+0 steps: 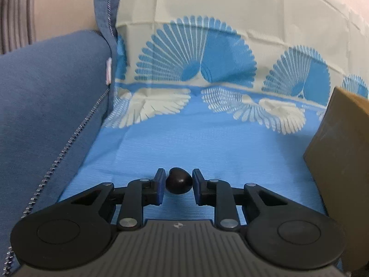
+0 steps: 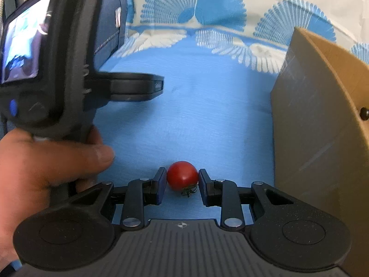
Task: Organize fruits
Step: 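Carry the tomato and the dark fruit over the cardboard box with both grippers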
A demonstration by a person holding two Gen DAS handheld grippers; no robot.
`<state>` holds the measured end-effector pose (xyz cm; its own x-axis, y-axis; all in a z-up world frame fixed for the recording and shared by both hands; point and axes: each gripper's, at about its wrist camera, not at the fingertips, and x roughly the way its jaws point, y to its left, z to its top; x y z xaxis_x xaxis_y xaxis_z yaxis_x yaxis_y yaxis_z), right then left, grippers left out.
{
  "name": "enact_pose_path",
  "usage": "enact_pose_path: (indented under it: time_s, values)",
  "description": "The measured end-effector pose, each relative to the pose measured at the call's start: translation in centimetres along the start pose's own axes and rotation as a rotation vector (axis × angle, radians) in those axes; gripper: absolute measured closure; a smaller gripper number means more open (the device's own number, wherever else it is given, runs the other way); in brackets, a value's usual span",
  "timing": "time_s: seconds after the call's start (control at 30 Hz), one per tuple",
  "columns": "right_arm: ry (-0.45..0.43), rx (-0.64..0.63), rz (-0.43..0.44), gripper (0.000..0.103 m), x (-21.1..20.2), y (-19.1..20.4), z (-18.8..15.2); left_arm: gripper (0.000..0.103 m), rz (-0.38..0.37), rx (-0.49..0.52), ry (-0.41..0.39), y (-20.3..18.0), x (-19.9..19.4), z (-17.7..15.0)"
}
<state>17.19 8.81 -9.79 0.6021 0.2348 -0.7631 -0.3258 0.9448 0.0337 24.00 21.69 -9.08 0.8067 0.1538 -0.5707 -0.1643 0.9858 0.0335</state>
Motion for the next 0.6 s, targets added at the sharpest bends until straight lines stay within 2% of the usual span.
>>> enact_pose_path:
  time_s: [0.27,0.6]
  values:
    - [-0.202,-0.002,-0.019,0.072,-3.9,-0.2,-0.3,0.076,0.007,-0.009,-0.063,1.5,-6.6,-0.3]
    - [-0.485,0.117,0.061,0.072,-14.0,-2.9,-2.6,0.076,-0.051,-0.12,-0.168,2.9,-16.8,-0.7]
